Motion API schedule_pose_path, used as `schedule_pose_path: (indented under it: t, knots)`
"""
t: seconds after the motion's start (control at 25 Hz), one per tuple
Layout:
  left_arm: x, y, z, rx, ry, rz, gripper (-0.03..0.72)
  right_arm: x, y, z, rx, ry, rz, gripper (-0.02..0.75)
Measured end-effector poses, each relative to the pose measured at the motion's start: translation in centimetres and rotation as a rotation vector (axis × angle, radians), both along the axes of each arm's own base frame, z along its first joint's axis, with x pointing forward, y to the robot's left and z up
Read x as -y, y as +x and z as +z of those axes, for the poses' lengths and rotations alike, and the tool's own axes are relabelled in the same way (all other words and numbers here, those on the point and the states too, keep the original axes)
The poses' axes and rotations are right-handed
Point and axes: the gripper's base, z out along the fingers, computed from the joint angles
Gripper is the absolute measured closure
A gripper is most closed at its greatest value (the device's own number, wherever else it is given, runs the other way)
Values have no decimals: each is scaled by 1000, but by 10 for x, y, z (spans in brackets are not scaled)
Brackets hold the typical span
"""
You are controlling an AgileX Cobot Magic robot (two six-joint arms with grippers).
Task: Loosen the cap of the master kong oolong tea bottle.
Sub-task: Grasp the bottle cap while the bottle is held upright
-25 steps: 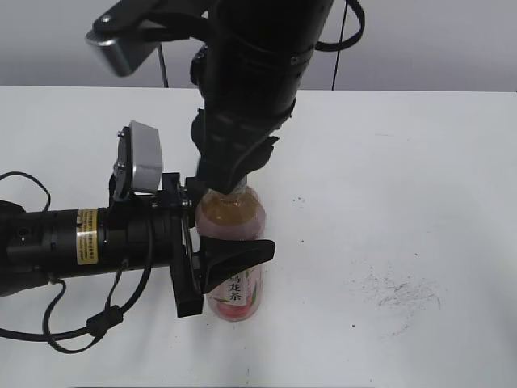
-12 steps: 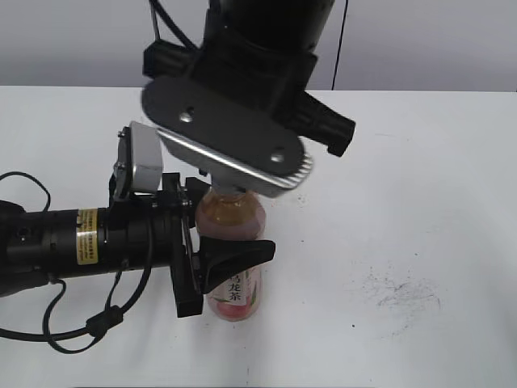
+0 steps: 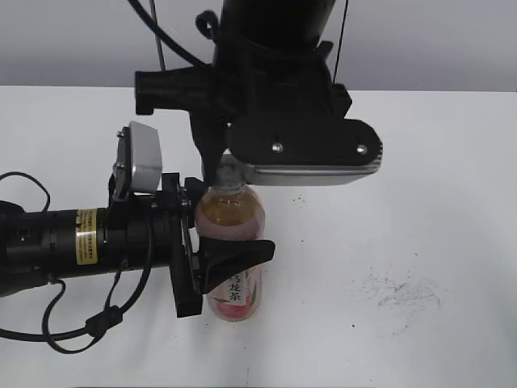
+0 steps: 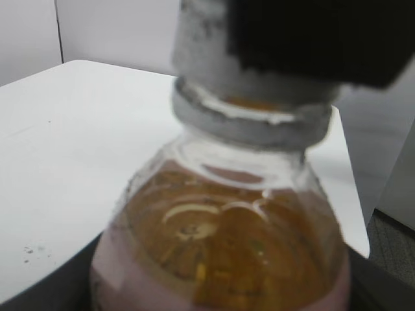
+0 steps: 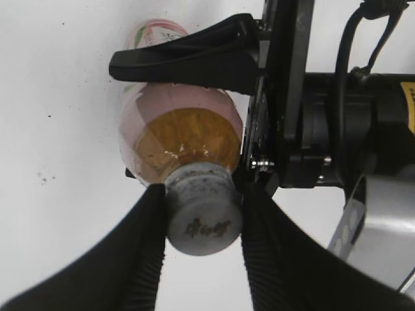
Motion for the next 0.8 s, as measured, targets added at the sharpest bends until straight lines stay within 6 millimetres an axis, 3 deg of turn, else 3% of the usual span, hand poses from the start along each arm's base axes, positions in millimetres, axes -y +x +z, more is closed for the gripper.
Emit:
schedule_pose_path:
  t: [0.08, 0.2, 0.32, 0.44, 0.8]
  knots:
    - [0, 0, 0, 0, 0, 0, 244, 0, 0, 0, -32, 9, -103, 468]
    - [0, 0, 0, 1, 0, -1, 244, 0, 0, 0, -125, 36, -395, 433]
    - [0, 0, 0, 0, 0, 0, 244, -1, -1, 0, -255, 80, -764, 280]
    - [0, 0, 0, 0, 0, 0, 244, -1, -1, 0, -390, 115, -1188, 181]
    - [0, 0, 0, 0, 0, 0, 244, 3, 4, 0, -632, 242, -2251, 164]
